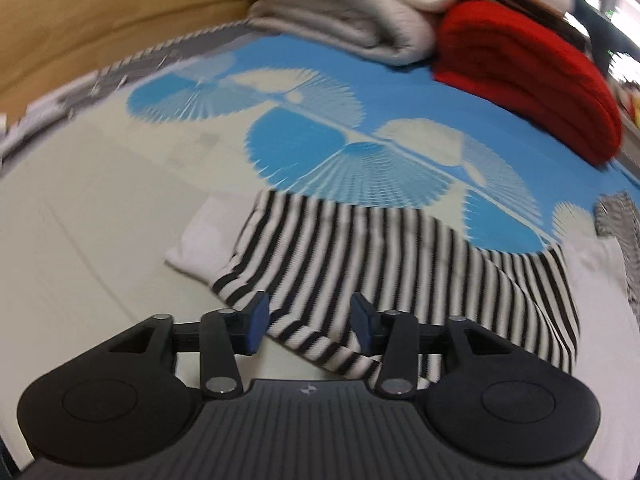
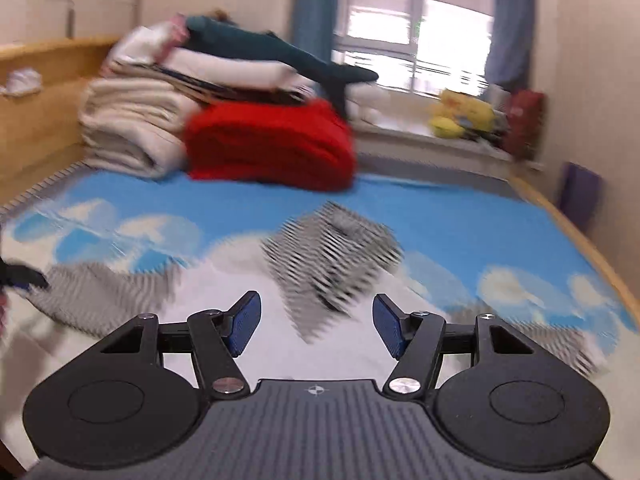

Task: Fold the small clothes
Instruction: 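Move the left tool to the white cuff of a striped sleeve, then grasp the sleeve cuff with the left tool, fold it across the front, release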

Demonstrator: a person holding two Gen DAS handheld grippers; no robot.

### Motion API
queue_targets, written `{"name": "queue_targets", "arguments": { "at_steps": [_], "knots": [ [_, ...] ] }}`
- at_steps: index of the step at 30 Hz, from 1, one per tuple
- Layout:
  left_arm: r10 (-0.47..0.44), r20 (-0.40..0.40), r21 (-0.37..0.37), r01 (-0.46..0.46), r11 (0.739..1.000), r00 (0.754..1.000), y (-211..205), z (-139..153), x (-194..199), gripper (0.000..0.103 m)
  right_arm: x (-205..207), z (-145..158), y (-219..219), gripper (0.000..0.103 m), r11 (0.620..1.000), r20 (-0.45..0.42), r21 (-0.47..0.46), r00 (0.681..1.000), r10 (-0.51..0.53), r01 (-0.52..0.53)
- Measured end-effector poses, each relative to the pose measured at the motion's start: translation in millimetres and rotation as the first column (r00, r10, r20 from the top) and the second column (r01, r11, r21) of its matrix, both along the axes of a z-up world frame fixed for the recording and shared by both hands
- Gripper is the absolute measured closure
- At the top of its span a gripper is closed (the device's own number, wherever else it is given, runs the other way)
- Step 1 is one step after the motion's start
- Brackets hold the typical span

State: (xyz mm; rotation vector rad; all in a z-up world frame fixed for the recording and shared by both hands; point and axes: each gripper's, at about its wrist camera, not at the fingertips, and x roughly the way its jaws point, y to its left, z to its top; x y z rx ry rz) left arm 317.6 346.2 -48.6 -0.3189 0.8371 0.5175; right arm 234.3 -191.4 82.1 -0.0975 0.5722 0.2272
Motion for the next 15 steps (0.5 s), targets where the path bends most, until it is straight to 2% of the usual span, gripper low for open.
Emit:
{"name": "queue_targets", "arguments": {
  "at_steps": [1,3,7,11,12,14,15],
  "knots": [
    [0.021,-0.003,-0.025,-0.021,0.999,1.000,7,-4,1,0.043,14,-2,6,0.038,1.000,0.005,0.012,1.000,0.019,-0.019],
    [0.048,-0.018,-0.060,-0.049,0.997,0.999,15,-11,2,0.040,36,-8,16,0.038,0.999,0.014,-0.002,0.999,0.034,-0.034],
    [0.113,-0.041,-0.127,-0.117,0.985,0.993,32,-25,7,0.040,64,-35,23,0.037,1.000,0.012,0.003,1.000,0.027,-0.027],
    [0.185,-0.065,-0.213,-0.195,0.957,0.981,43,-37,15,0.040,79,-65,15,0.038,0.999,-0.088,0.033,0.996,-0.031,0.034],
    [0.201,-0.073,-0.224,-0.212,0.951,0.977,43,-40,17,0.040,84,-67,14,0.038,0.998,-0.106,0.049,0.993,-0.041,0.046],
    [0.218,-0.085,-0.196,-0.231,0.953,0.972,39,-42,24,0.041,92,-67,11,0.038,0.994,-0.120,0.080,0.991,-0.059,0.069],
    [0.215,-0.094,-0.172,-0.229,0.958,0.972,35,-41,27,0.052,96,-68,11,0.038,0.993,-0.121,0.089,0.991,-0.064,0.075]
  ]
}}
